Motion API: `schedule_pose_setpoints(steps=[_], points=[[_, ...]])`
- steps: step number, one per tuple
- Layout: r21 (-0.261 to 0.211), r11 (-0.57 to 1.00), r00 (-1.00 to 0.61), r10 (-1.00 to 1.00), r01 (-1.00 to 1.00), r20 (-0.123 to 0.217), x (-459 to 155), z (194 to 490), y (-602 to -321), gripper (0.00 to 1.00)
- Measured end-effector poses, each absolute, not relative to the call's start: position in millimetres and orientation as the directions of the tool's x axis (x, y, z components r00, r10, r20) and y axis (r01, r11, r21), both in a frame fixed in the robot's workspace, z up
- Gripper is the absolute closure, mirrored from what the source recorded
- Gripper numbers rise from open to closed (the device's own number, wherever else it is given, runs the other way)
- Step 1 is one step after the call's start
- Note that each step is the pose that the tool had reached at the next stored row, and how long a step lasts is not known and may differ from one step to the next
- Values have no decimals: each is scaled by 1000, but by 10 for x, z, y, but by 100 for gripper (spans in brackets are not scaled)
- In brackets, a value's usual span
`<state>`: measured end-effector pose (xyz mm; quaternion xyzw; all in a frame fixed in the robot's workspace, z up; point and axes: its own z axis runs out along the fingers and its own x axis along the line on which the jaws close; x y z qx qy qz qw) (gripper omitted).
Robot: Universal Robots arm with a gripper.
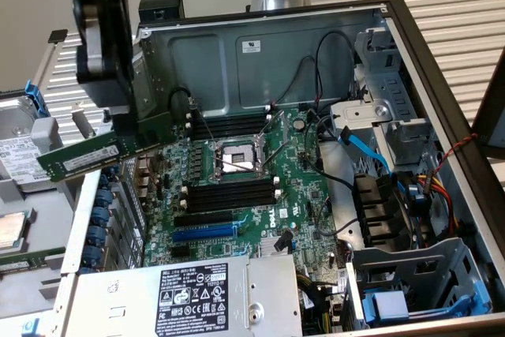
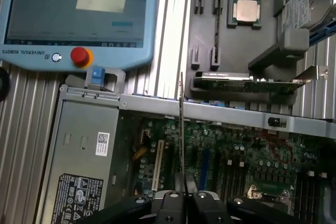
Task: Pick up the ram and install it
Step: 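Pick up the ram and move it above insertion slot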
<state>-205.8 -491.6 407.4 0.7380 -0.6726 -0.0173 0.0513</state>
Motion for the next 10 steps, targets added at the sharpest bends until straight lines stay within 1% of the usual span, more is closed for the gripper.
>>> schedule_pose_setpoints(steps=[10], points=[[99,-90,95,-995,-991,43,-1604,4072,-4916,88]])
